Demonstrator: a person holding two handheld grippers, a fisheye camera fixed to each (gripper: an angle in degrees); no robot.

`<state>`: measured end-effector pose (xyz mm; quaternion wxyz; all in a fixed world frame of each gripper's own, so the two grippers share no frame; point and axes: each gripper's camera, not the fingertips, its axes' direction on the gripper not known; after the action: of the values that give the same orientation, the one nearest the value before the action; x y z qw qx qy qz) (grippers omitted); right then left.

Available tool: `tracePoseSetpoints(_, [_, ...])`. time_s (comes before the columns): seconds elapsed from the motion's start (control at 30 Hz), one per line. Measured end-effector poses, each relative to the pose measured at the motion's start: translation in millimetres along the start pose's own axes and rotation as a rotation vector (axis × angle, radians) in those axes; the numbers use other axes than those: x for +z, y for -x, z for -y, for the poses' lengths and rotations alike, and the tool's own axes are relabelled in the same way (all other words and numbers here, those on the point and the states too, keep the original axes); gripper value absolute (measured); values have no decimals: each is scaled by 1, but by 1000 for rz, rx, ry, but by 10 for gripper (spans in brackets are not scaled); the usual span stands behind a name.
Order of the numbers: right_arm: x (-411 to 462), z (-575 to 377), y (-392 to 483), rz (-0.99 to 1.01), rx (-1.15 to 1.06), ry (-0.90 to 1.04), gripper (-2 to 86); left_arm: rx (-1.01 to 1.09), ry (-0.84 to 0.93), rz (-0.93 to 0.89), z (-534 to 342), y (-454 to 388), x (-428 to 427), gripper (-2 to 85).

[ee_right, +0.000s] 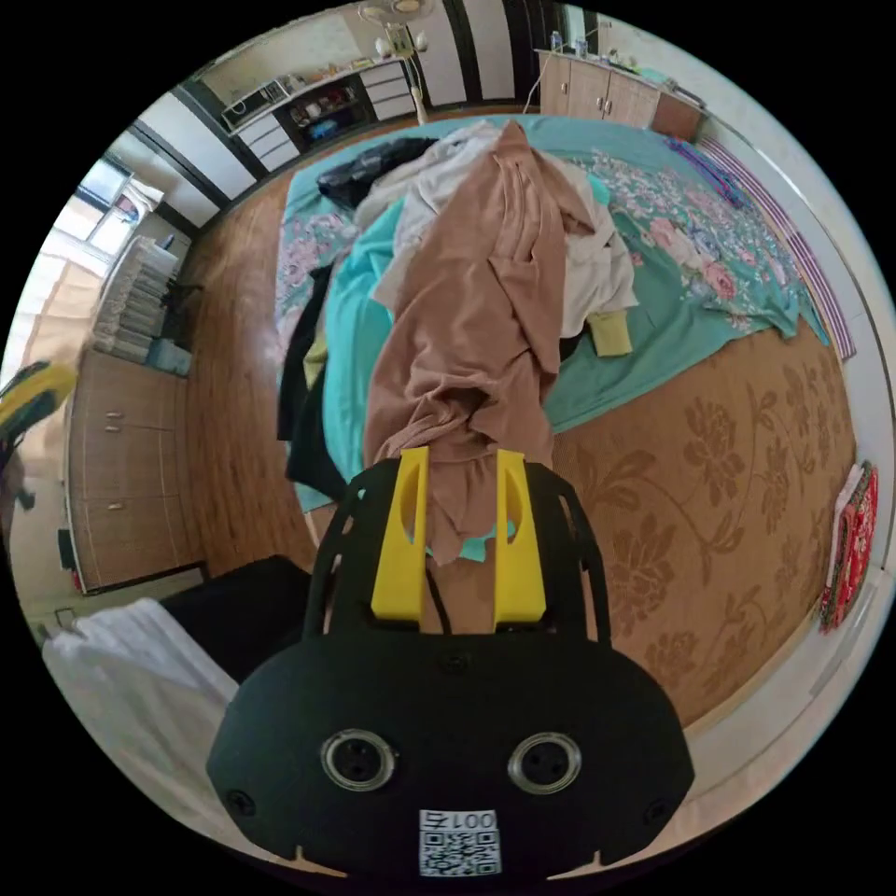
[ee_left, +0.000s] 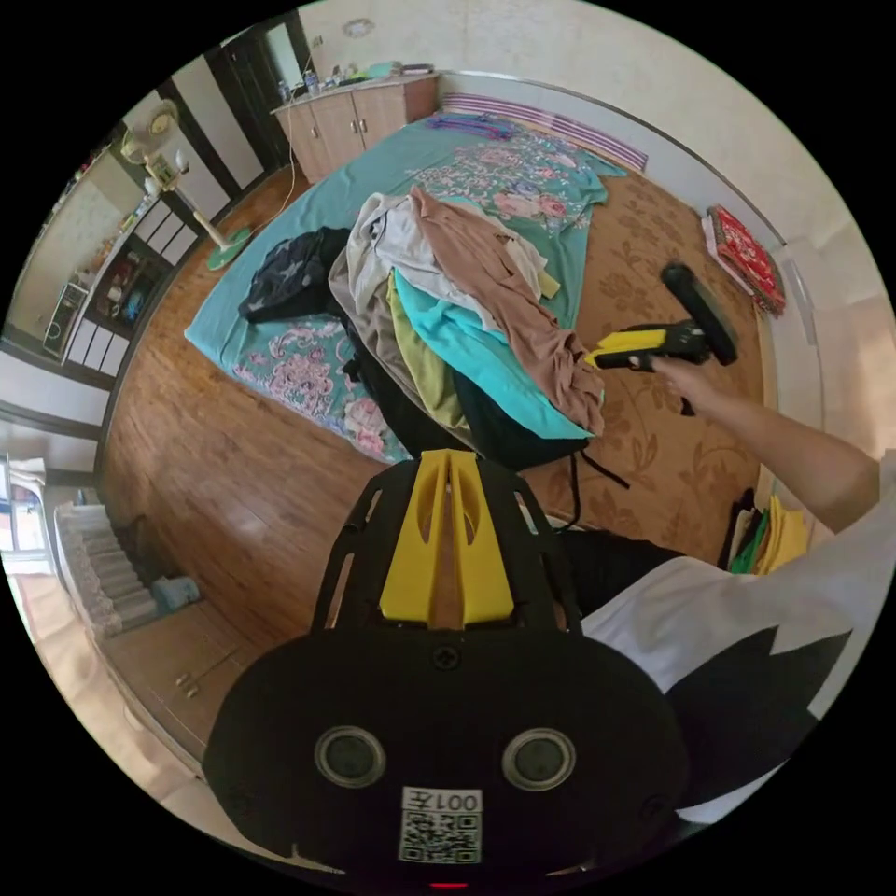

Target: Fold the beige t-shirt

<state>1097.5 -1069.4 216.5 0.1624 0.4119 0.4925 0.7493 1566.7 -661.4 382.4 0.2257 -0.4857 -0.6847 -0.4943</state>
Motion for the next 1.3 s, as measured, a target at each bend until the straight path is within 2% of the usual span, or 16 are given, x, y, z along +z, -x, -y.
tracePoseSetpoints(0.1, [17,35,-14,-25,55,58,90,-46,55,11,-11,35,8,-10])
tracePoseSetpoints(0.27, [6,63,-22,34,21,103,34,-136,96,8,-23,92,13,-9])
tracePoseSetpoints(0.37, [-50,49,-20,34,29,-27,24,-138,72,-41,-18,121,10,-9])
tracePoseSetpoints(0.5, [-162,2,-14,156,1,-272,18,13,-32,-154,11,139,2,-5])
tracePoseSetpoints(0.57, [-208,-19,-7,148,-27,-346,16,105,-98,-223,26,136,-3,4])
tracePoseSetpoints(0.7, [-303,-67,12,201,-33,-517,14,274,-254,-286,57,116,-15,85])
tracePoseSetpoints(0.8, [-360,-106,30,152,10,-610,13,362,-314,-341,75,101,-31,133])
tracePoseSetpoints(0.87, [-394,-132,37,101,46,-664,12,416,-356,-386,81,95,-47,128])
tracePoseSetpoints(1.03, [-492,-226,49,-73,117,-775,10,523,-534,-462,77,96,-100,53])
tracePoseSetpoints(1.1, [-522,-263,49,-99,146,-816,10,622,-577,-569,73,95,-130,17])
tracePoseSetpoints(1.2, [-567,-330,48,-80,180,-916,9,743,-630,-613,69,87,-170,3])
tracePoseSetpoints(1.3, [-603,-395,57,-192,206,-948,9,853,-675,-660,65,77,-214,0])
